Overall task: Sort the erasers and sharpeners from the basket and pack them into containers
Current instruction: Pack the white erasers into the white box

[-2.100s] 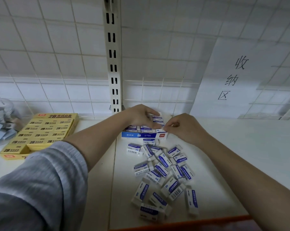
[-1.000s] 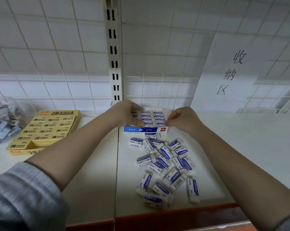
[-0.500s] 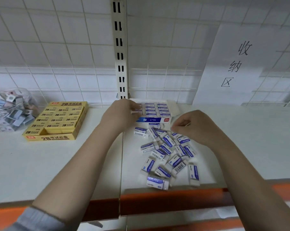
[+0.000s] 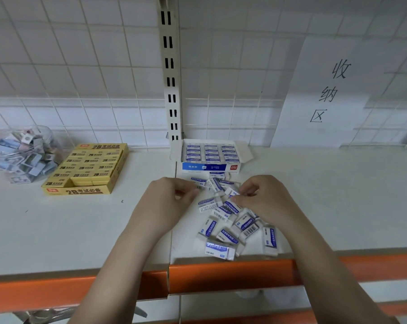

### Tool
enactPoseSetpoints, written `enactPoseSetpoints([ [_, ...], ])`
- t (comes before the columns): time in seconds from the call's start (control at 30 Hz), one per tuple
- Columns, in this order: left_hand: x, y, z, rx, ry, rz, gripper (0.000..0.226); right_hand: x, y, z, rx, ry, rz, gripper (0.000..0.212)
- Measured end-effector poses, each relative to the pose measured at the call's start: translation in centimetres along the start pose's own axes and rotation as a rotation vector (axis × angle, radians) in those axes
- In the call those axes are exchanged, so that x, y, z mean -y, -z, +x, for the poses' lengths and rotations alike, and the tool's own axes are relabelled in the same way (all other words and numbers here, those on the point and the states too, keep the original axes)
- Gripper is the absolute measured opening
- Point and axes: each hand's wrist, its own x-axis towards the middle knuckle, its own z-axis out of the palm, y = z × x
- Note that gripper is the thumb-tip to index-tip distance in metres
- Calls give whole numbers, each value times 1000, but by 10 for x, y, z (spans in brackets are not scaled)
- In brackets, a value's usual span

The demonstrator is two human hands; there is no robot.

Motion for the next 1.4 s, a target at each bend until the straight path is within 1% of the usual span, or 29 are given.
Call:
enactPoseSetpoints([
  [0.1, -7, -2, -5, 122, -28, -43, 20, -2, 6, -5, -88, -12, 139, 12],
  [0.17, -9, -4, -6, 208, -32, -44, 29, -4, 13, -10, -172, -16, 207, 11],
  [0.23, -8, -5, -5, 259, -28, -14, 36, -7, 17, -14, -229, -29, 260, 11],
  [0.33, -6, -9, -2, 241, -11, 31, 37, -11, 18, -19, -270, -55, 348, 10],
  [0.5, -4, -12, 0, 185, -24, 23, 26, -14, 17, -21, -287, -61, 391, 9],
  [0.6, -6, -5, -2, 59, -40, -43, 18, -10, 20, -19, -273, -47, 407, 7],
  [0.7, -9, 8, -4, -80, -88, -79, 30, 3, 24, -12, -220, -17, 459, 6],
  [0.8, -6, 18, -3, -156, -108, -116, 34, 22, 27, 2, -145, 35, 541, 4],
  [0.9, -1, 23, -4, -215, -122, -134, 34, 37, 27, 27, -74, 94, 517, 12],
  [0.97, 3, 25, -6, -236, -116, -151, 35, 42, 24, 49, -38, 104, 461, 13],
  [1.07, 10, 28, -8, -257, -97, -149, 29, 46, 14, 83, 12, 50, 390, 14],
  [1.13, 12, 31, -9, -270, -53, -166, 24, 47, 5, 100, 56, 16, 375, 13],
  [1.2, 14, 33, -10, -275, -10, -204, 24, 50, -3, 112, 98, -7, 387, 19],
  [1.27, 16, 36, -11, -278, -2, -256, 28, 54, -10, 121, 116, -25, 417, 21],
  [1.4, 19, 39, -13, -253, 14, -458, 32, 61, -22, 136, 133, -35, 400, 25],
])
